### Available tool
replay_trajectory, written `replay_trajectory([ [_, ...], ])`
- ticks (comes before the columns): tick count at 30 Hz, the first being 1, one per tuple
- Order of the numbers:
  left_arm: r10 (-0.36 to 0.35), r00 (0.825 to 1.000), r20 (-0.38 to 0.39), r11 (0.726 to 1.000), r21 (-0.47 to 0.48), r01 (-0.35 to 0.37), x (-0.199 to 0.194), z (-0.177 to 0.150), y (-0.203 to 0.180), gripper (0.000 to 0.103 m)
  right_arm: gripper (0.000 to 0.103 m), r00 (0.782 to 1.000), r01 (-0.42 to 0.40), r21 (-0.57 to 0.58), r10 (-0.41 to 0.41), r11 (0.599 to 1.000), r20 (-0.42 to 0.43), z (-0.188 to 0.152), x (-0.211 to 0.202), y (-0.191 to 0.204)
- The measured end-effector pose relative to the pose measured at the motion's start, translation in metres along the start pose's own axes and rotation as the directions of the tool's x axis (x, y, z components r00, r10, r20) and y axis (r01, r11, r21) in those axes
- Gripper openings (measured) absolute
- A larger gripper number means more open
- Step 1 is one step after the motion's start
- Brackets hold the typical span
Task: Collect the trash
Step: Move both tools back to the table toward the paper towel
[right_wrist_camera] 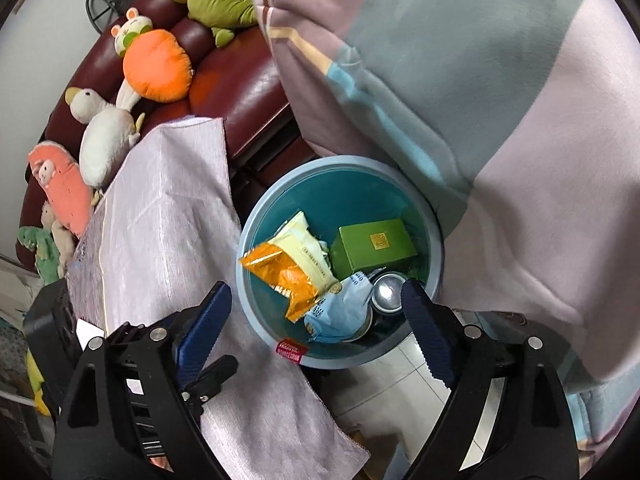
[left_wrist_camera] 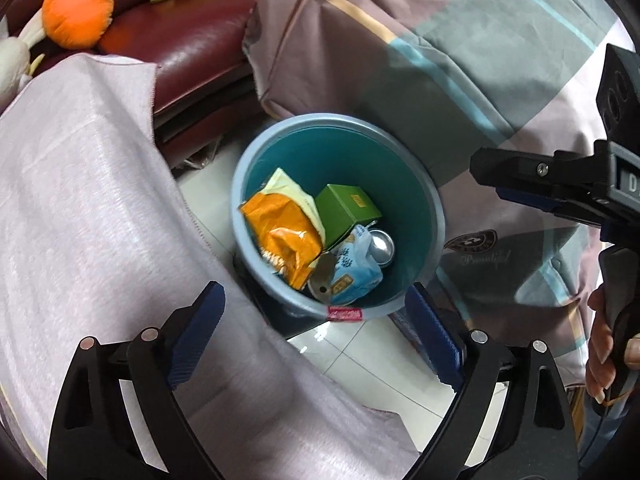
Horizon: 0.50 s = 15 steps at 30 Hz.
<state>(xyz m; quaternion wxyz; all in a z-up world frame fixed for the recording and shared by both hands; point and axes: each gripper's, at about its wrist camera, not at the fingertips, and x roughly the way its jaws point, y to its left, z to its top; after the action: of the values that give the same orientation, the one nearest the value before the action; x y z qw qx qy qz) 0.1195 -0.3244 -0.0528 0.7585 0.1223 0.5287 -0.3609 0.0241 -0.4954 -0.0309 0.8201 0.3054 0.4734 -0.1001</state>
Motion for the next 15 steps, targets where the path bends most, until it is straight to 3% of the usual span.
replay_trajectory([
  [9,0.022,0.998,0.052,0.997,-0.08,-0.018,-0.042,-0.025,0.037,0.092,0.083,1.0,0.022,-0.077,-0.023,0.997,-0.006,-0.018,-0.003,0.041],
  [15,0.037,0.994,0.099,0.991,-0.134,-0.023,-0.074,-0.049,0.065,0.092,0.083,0.999,0.04,-0.229,-0.042,0.973,-0.003,-0.038,-0.004,0.091],
])
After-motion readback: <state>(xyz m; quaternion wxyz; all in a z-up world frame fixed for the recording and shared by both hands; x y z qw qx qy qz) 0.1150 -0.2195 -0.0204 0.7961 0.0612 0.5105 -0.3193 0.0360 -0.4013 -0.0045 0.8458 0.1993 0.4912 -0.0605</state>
